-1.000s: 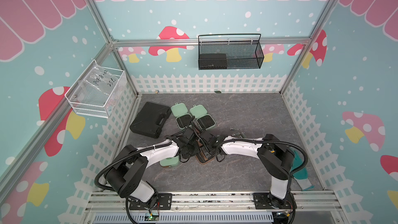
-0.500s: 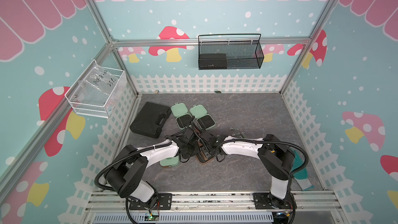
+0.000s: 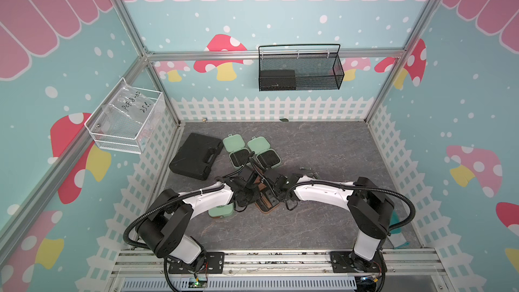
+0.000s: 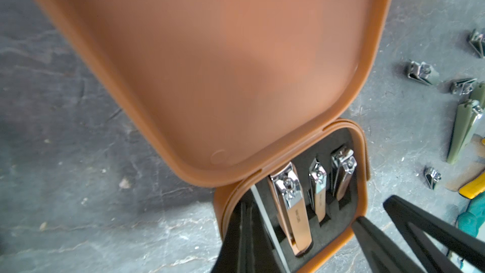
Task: Organize nail clipper sets
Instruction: Place the nail clipper in the storage box.
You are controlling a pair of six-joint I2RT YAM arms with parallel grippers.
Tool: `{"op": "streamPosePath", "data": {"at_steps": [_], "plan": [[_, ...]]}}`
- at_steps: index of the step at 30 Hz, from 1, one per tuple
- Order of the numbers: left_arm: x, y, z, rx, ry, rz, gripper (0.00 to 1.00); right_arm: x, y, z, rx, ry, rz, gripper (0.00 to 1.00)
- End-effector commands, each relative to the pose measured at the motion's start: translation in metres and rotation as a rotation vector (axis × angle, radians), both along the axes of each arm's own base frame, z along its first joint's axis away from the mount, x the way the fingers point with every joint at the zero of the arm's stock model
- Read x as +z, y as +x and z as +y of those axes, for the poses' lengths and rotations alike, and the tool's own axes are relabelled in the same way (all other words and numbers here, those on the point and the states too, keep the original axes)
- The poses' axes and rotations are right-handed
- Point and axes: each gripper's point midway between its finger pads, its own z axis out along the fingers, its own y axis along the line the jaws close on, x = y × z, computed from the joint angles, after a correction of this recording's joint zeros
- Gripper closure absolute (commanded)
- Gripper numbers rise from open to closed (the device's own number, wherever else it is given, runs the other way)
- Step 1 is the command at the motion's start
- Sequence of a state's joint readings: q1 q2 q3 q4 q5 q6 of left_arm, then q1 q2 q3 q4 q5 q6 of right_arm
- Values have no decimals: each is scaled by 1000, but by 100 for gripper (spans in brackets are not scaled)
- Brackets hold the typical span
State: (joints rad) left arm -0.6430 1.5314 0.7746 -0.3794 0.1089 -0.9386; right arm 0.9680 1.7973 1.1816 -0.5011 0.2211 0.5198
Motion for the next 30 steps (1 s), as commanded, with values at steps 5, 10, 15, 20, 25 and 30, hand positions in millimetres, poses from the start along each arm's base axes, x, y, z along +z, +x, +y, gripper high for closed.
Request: {"op": "streamPosePath", "data": {"at_steps": [5, 10, 15, 20, 25, 30], "plan": [[-15, -13, 15, 12, 65, 51, 100, 21, 17, 18, 36, 66, -86, 81], [-16, -13, 16, 13, 68, 52, 100, 23, 26, 36, 86, 120, -113, 85], [-16, -14, 16, 16, 69, 52, 100, 9, 34, 38, 94, 101, -98, 86], [-16, -14, 17, 16, 70, 51, 100, -4, 37, 36, 90, 94, -80, 88], [-16, -14, 17, 17, 68, 52, 100, -16, 33, 27, 75, 83, -62, 90], [-17, -14, 17, 16, 70, 55, 100, -34, 22, 18, 62, 81, -20, 90]]}}
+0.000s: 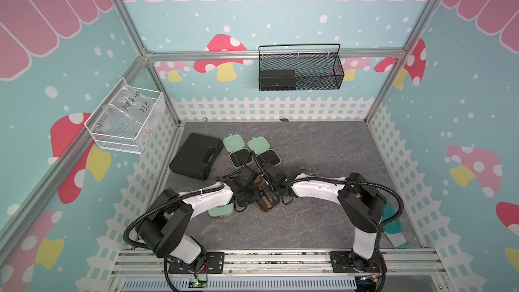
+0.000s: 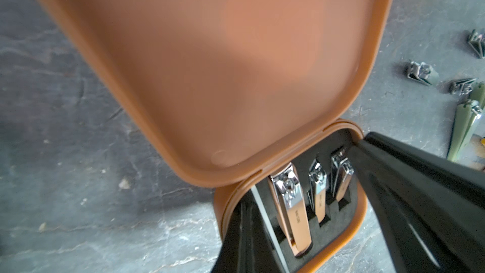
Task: Organize nail clipper sets
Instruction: Place the nail clipper in the storage box.
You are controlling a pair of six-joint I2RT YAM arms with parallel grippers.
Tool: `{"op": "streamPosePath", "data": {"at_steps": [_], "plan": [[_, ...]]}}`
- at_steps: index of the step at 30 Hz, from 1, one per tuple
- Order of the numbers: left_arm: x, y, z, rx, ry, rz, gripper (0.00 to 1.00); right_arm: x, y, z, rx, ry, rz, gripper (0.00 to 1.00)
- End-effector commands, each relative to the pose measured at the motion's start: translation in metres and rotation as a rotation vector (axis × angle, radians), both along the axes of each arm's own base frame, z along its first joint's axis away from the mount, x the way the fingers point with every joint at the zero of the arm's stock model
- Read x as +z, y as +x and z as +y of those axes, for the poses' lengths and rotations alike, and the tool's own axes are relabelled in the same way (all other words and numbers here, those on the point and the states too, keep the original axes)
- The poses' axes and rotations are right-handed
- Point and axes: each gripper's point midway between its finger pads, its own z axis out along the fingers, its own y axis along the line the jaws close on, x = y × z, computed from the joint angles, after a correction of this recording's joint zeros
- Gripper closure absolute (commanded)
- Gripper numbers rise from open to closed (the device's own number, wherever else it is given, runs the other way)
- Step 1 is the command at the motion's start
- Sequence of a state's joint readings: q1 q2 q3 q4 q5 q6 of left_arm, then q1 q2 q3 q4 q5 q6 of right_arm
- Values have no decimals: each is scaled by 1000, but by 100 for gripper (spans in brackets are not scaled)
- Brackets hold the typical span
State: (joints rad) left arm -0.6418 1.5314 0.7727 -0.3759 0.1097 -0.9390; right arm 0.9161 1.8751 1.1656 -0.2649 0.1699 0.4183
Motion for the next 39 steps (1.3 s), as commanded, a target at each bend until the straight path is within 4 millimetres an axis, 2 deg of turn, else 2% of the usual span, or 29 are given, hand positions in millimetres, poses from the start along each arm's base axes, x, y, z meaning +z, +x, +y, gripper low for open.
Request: {"op": "streamPosePath", "data": {"at_steps": [1, 12, 23, 30, 34, 37, 39], "plan": [[-17, -15, 16, 13, 70, 57, 100, -24, -15, -9, 1, -21, 58, 90], [-16, -14, 16, 17, 67, 55, 100, -64, -47, -40, -61, -25, 150, 91], [-15, -15, 17, 22, 64, 55, 100, -117, -91, -98, -159, -97, 233, 91], [-15, -16, 17, 27, 62, 54, 100, -141, -112, -120, -182, -172, 285, 91], [-13, -16, 17, 29, 60, 50, 100, -132, -108, -119, -179, -181, 270, 91], [-13, -16, 18, 30, 60, 48, 100, -96, -86, -101, -153, -156, 190, 91], [-12, -16, 18, 29, 59, 47, 100, -63, -65, -81, -126, -123, 120, 89]]}}
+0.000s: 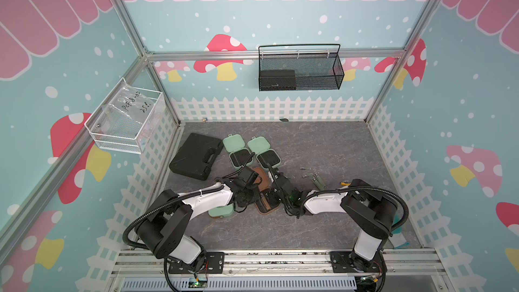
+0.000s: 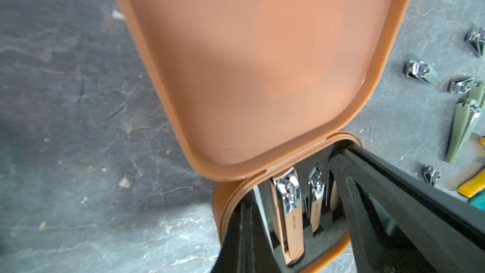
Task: Organize nail clipper sets
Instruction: Place the nail clipper in the storage box.
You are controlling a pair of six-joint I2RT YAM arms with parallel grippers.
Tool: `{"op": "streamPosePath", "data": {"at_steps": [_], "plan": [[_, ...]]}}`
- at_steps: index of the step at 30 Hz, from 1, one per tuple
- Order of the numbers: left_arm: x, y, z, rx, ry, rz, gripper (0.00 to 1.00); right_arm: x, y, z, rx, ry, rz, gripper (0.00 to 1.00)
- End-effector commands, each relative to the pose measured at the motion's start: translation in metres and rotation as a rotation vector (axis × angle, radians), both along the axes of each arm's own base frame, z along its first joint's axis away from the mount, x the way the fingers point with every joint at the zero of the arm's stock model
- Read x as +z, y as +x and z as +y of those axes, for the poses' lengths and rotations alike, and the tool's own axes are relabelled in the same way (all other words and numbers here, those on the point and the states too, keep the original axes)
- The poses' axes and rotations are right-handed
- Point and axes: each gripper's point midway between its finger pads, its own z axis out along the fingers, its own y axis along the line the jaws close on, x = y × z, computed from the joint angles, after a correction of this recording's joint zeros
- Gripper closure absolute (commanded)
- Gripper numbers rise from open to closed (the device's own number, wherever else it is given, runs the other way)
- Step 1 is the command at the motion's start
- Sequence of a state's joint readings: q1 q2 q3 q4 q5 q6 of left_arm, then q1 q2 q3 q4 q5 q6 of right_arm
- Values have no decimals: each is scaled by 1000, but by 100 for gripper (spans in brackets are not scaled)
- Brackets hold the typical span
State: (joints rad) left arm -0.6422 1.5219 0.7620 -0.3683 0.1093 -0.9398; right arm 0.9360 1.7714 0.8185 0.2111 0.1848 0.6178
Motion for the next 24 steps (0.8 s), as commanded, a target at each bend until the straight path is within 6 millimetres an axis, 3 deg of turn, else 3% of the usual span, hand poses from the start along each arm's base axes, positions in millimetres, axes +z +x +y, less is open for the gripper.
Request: {"op": "streamPosePath", "data": {"at_steps": [1, 5, 7, 9, 11, 18, 24], "plan": [[-12, -15, 17, 29, 62, 50, 100, -35, -40, -60, 46, -362, 183, 88], [-9, -15, 17, 28, 56, 41, 100, 36, -11, -18, 100, -260, 58, 83], [-7, -14, 16, 26, 53, 35, 100, 60, -8, -10, 117, -217, 27, 80], [-6, -13, 16, 24, 55, 32, 100, 70, -10, -9, 125, -202, 24, 78], [-5, -11, 16, 23, 56, 31, 100, 68, -15, -15, 119, -219, 54, 75], [-6, -9, 12, 15, 54, 35, 100, 31, -44, -32, 124, -289, 252, 66], [-6, -9, 13, 17, 54, 32, 100, 6, -51, -37, 118, -337, 331, 66]]}}
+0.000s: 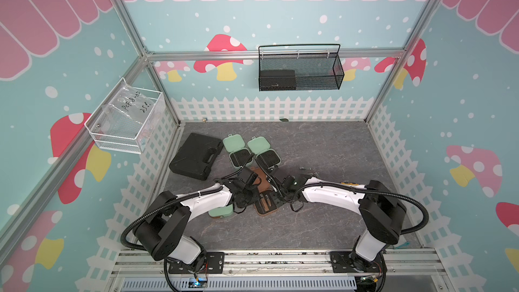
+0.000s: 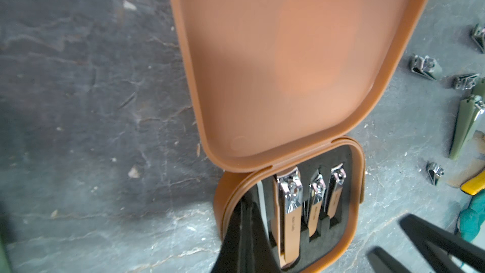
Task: Organize nail clipper sets
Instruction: Place the nail clipper in the storage box, then close the storage box at the center of the board.
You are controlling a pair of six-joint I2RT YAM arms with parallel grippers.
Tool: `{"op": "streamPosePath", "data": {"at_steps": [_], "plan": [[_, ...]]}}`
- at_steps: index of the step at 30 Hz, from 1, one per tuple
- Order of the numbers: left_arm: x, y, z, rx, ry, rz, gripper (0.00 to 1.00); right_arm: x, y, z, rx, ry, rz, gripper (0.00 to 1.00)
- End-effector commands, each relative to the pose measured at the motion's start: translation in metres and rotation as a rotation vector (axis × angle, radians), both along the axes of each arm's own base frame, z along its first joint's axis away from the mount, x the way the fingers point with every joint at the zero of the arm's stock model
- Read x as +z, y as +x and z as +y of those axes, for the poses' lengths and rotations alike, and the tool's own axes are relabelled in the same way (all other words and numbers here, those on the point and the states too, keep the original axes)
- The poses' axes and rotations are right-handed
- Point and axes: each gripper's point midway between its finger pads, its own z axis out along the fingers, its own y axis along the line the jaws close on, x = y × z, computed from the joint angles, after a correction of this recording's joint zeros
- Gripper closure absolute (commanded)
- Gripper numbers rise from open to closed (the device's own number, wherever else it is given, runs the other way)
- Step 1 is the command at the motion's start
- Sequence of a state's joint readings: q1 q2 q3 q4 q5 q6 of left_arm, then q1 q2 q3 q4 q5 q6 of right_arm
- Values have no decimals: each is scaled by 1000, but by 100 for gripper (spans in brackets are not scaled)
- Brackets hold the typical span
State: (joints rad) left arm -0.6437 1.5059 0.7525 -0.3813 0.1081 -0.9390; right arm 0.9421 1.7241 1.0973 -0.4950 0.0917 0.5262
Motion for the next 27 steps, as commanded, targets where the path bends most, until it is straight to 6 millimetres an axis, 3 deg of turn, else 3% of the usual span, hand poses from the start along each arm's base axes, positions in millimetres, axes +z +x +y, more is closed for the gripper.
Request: {"op": "streamPosePath", "data": {"at_steps": [1, 6, 12, 17, 19, 23, 27], "plan": [[-6, -5, 10, 17, 49, 27, 100, -18, -9, -10, -21, -51, 72, 66], [-7, -6, 11, 16, 52, 29, 100, -33, -6, -15, -38, -87, 79, 72], [-4, -5, 12, 20, 51, 18, 100, -46, -6, -23, -60, -126, 86, 89], [17, 4, 14, 19, 47, -54, 98, -50, -6, -28, -65, -140, 84, 100], [30, 8, 20, 22, 64, -95, 84, -49, -4, -27, -57, -136, 77, 100], [57, 18, 44, 57, 103, -175, 37, -34, 8, -18, 38, -64, 26, 100], [67, 27, 75, 113, 104, -200, 17, -10, 14, -2, 194, 54, -21, 100]]}}
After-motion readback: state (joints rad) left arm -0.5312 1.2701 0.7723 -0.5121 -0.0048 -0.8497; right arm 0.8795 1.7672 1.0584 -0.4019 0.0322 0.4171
